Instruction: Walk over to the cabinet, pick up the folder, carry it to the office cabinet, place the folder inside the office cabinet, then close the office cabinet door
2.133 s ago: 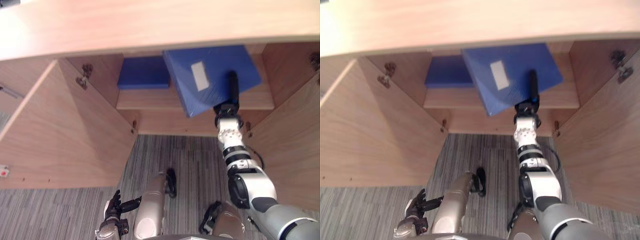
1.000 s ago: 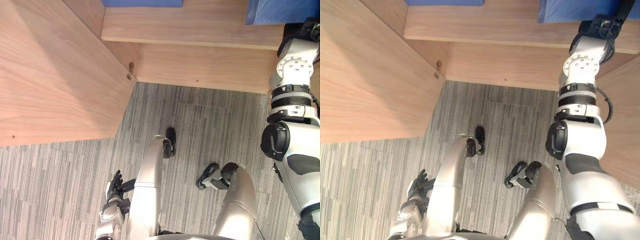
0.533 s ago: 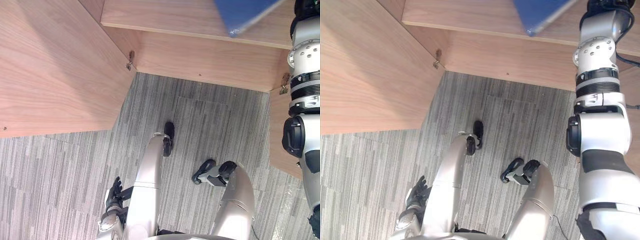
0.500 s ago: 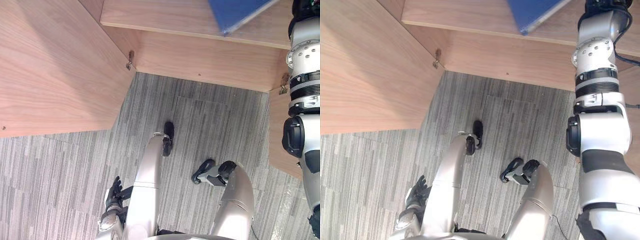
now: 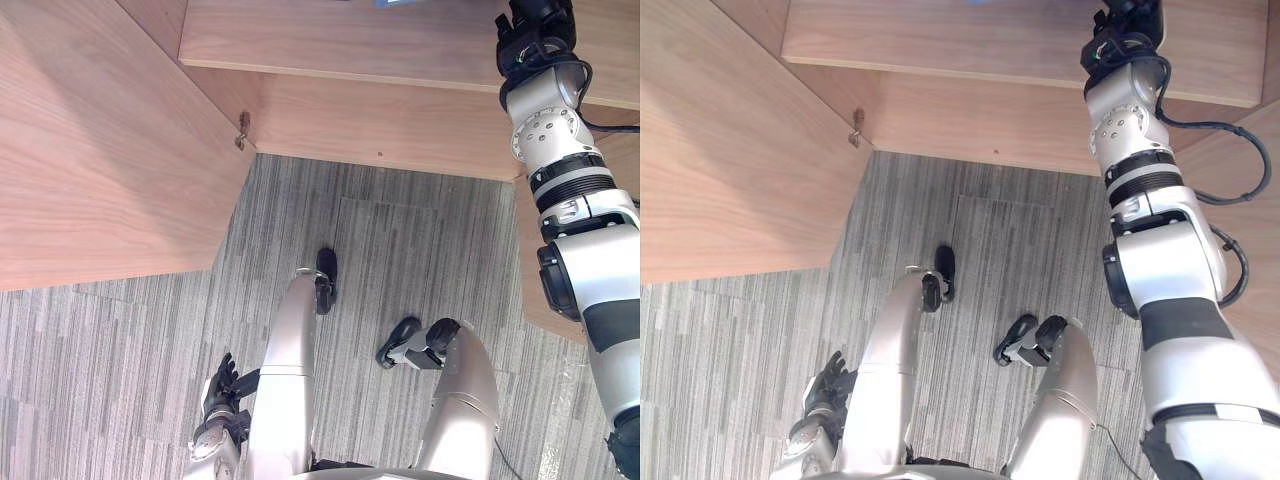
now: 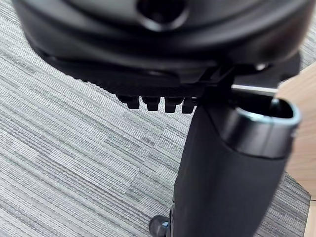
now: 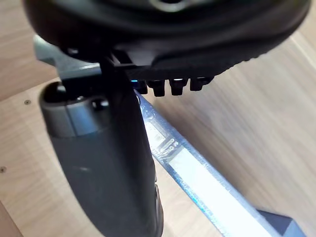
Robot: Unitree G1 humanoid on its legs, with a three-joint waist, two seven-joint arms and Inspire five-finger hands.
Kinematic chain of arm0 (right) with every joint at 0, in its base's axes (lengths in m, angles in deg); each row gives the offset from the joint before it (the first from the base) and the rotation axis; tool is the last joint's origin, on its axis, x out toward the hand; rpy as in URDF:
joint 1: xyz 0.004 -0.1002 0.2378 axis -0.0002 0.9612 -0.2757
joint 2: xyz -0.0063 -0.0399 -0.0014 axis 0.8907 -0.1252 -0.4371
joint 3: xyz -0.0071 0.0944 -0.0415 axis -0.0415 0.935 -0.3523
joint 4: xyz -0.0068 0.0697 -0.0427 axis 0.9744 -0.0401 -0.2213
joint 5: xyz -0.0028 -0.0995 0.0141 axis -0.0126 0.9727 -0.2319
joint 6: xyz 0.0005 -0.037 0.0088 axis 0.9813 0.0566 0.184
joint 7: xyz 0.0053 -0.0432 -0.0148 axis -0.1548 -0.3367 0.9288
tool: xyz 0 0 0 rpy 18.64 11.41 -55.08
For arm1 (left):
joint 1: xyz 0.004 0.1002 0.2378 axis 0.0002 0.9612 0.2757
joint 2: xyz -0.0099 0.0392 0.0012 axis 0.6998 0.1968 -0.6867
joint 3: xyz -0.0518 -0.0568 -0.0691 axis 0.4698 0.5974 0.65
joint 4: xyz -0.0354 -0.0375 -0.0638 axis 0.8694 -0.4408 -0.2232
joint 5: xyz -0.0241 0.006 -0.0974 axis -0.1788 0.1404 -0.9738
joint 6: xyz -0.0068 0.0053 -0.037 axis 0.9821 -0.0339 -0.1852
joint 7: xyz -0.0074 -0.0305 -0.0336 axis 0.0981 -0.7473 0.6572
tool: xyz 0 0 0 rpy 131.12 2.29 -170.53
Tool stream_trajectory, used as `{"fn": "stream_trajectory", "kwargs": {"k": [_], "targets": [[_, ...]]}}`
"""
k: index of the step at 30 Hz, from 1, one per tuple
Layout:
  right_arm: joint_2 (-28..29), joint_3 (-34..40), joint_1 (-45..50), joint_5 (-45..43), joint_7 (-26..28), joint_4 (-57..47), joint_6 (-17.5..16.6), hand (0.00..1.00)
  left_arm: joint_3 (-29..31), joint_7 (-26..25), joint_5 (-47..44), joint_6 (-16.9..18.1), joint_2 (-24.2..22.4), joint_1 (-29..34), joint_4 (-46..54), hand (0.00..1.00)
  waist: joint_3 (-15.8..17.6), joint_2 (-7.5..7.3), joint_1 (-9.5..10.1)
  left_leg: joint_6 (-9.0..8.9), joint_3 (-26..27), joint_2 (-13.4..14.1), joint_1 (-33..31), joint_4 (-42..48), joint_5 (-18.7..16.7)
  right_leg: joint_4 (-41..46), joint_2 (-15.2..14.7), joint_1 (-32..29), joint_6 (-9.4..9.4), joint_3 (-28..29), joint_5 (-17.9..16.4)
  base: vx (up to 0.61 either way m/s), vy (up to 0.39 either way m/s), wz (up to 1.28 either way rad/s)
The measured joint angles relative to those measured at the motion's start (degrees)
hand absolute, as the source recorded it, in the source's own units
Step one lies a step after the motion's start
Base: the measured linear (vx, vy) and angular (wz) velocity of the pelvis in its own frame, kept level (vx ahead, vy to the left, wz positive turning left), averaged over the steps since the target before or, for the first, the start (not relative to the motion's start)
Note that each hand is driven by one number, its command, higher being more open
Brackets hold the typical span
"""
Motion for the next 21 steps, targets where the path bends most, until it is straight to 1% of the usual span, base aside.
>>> {"fn": "stream_trajectory", "kwargs": {"k": [2,4,5,6,7,8,9,10,11,14,19,21], "targets": [[0.0,-2.2,-0.1,2.0,0.5,1.3,1.3,1.0,1.5,0.0,0.0,0.0,-0.2,-0.6,-0.7,1.0,-0.2,-0.41,-0.01,-0.4,0.0,0.0,0.5,-0.8,0.2,-0.6,0.2,0.3,-0.14,0.0,0.2,-0.01,0.0,-0.02],[-0.2,-4.6,-0.4,6.6,2.2,2.3,3.2,1.0,2.2,0.2,0.0,0.1,-0.2,-1.0,-1.0,1.0,-0.3,-0.63,0.01,-0.58,0.0,0.2,0.6,-1.5,0.5,-1.2,0.6,0.3,-0.23,-0.1,0.5,-0.01,0.003,-0.04],[-0.5,-7.2,-0.5,10.7,3.8,2.9,5.0,1.0,2.2,0.4,0.1,0.1,-0.1,-1.0,-1.1,1.0,-0.3,-0.65,-0.01,-0.63,0.0,0.2,0.8,-1.7,0.6,-1.4,0.6,0.4,-0.25,-0.2,0.6,0.0,0.0,0.0],[-0.7,-10.0,-0.5,17.6,5.8,3.5,6.7,1.0,2.2,0.6,0.4,0.1,-0.1,-1.0,-1.1,1.0,-0.3,-0.65,-0.03,-0.62,0.0,0.2,1.0,-1.8,0.6,-1.5,0.6,0.6,-0.26,-0.2,0.6,0.0,0.0,0.0],[-0.9,-11.5,-0.6,22.2,6.9,3.5,7.1,1.0,2.3,0.8,0.8,0.1,-0.1,-1.0,-1.1,1.0,-0.3,-0.67,-0.03,-0.63,0.0,0.2,1.1,-1.8,0.6,-1.5,0.6,0.7,-0.26,-0.2,0.6,0.0,0.0,0.0],[-1.6,-14.3,-1.1,29.7,9.4,3.5,8.5,1.0,2.4,1.6,1.5,0.1,-0.1,-1.0,-1.1,1.0,-0.4,-0.74,0.0,-0.71,0.0,0.2,1.2,-2.0,0.7,-1.6,0.7,0.8,-0.26,-0.3,0.6,0.0,0.0,0.0],[-2.4,-17.1,-1.5,35.0,11.5,3.5,9.2,1.0,2.4,2.0,2.0,0.1,0.1,-1.0,-1.1,1.0,-0.5,-1.0,0.05,-0.88,0.0,0.2,1.2,-2.2,0.8,-1.7,0.7,0.8,-0.25,-0.4,0.6,0.0,0.007,0.03],[-2.6,-18.3,-1.5,37.7,12.2,3.4,9.4,1.0,2.5,2.3,2.1,0.2,0.3,-1.0,-1.1,1.0,-0.6,-1.18,0.07,-0.98,-0.1,0.2,1.2,-2.4,0.9,-1.9,0.7,0.8,-0.25,-0.5,0.6,-0.01,0.008,0.03],[-2.9,-20.2,-1.5,42.9,13.7,2.9,9.6,1.0,2.5,3.1,2.4,0.1,0.8,-1.0,-1.1,1.0,-0.7,-1.42,0.09,-1.1,-0.1,0.1,1.2,-2.7,0.9,-2.1,0.7,0.8,-0.24,-0.6,0.6,0.0,0.0,0.0],[-3.8,-21.4,-1.3,51.7,16.7,0.4,10.1,1.0,2.6,4.4,3.4,0.3,1.9,-1.0,-0.9,1.0,-0.8,-1.49,0.12,-1.12,-0.1,0.1,1.1,-2.8,1.0,-2.2,0.7,0.7,-0.23,-0.7,0.6,0.0,0.0,0.0],[-5.5,-22.2,-0.2,62.2,18.8,-4.2,9.8,1.0,2.6,6.1,4.6,1.5,3.6,-0.7,0.8,1.0,-0.8,-1.47,0.34,-1.13,-0.1,0.1,0.1,-2.8,1.0,-2.2,0.7,-0.2,-0.09,-0.8,0.5,0.0,0.0,0.0],[-6.9,-22.3,-0.1,64.1,19.3,-6.2,8.6,1.0,2.7,6.3,4.9,2.2,4.1,-0.7,2.0,1.0,-0.8,-1.47,0.41,-1.17,-0.1,0.1,-1.0,-2.7,1.0,-2.0,0.6,-1.4,-0.08,-0.7,0.5,0.0,0.0,0.0]]}}
